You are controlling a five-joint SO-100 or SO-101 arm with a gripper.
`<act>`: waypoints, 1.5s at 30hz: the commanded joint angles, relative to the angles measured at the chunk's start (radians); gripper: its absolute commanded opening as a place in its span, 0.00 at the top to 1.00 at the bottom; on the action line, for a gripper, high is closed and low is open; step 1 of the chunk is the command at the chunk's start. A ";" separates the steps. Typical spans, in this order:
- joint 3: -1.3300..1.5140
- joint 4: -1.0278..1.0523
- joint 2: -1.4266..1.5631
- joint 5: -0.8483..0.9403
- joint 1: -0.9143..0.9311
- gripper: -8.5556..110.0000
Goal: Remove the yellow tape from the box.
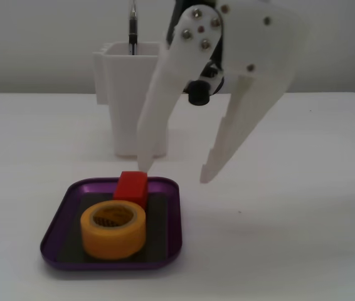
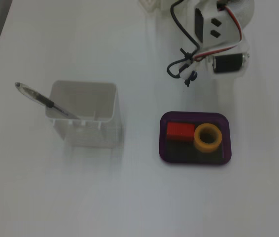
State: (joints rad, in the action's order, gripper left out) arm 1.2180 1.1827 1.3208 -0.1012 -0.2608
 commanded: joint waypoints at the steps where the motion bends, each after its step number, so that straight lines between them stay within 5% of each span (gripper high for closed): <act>1: -0.138 0.003 -0.064 -0.002 0.002 0.79; 22: -0.285 0.009 -0.304 -0.008 0.098 0.79; 30: -0.279 -0.002 -0.305 -0.002 0.089 0.93; 45: -0.291 0.008 -0.305 0.000 0.089 0.93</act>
State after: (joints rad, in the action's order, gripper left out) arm 0.9679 1.1858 0.9986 -0.1012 -0.1779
